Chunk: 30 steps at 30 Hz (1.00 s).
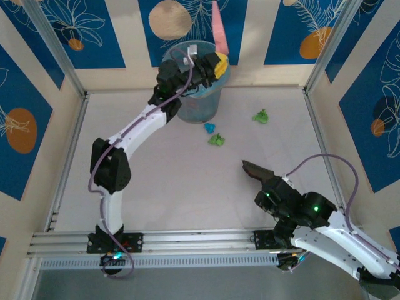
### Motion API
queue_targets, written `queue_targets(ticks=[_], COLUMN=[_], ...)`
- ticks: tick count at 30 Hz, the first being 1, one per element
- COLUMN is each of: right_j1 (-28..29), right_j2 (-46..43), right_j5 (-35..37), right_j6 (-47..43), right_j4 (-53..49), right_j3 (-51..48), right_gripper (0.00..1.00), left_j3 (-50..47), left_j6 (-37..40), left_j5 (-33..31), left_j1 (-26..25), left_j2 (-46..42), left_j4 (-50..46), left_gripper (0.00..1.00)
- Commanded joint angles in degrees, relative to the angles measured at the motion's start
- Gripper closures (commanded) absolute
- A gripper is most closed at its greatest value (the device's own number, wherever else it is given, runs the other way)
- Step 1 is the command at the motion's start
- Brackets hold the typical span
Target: Sweep away the paper scraps from the table
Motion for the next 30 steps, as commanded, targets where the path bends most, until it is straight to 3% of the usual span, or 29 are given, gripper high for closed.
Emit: queue_targets(ticks=[1,8,14,18,22,24,26,30], right_j1=[0.54,0.21,-2.93,-11.73,-29.78,-35.86,-38.54,-38.75], right_j2=[-0.92,1.01,5.22,13.57,25.21,31.12,38.01,54.38], right_j5=[5.63,18.34,25.24,18.92,-2.51,-11.23,-12.42,-6.95], right_j6=[2.44,-2.51,-14.15,-23.65,-31.01,-33.98,-36.47,-41.32], right_j4=[-4.18,-6.37,0.96,9.21,14.43,16.78,15.71,10.03], right_j3=[5.44,15.69,22.35,27.46,32.68,34.48,38.57,50.10], right_gripper=[1.00,1.00,1.00,1.00,1.00,1.00,1.00,1.00], left_j3=[-6.99,-21.84,-30.89,-35.93,-38.86,-38.58,-37.61,-34.40], left_j6=[10.93,24.61,35.64,41.43,47.41,51.22,55.52,64.38], left_j5=[2.14,-1.56,-7.56,-12.16,-15.13,-17.54,-19.99,-24.44], left_j1=[-3.57,-8.22,-10.20,-11.45,-14.05,-16.17,-18.58,-23.22], left_j2=[-6.80,-17.64,-25.20,-28.60,-29.64,-29.07,-27.86,-22.60], left_j4=[-1.47,-9.02,-19.44,-26.71,-34.97,-40.32,-45.56,-58.06], left_gripper=[1.00,1.00,1.00,1.00,1.00,1.00,1.00,1.00])
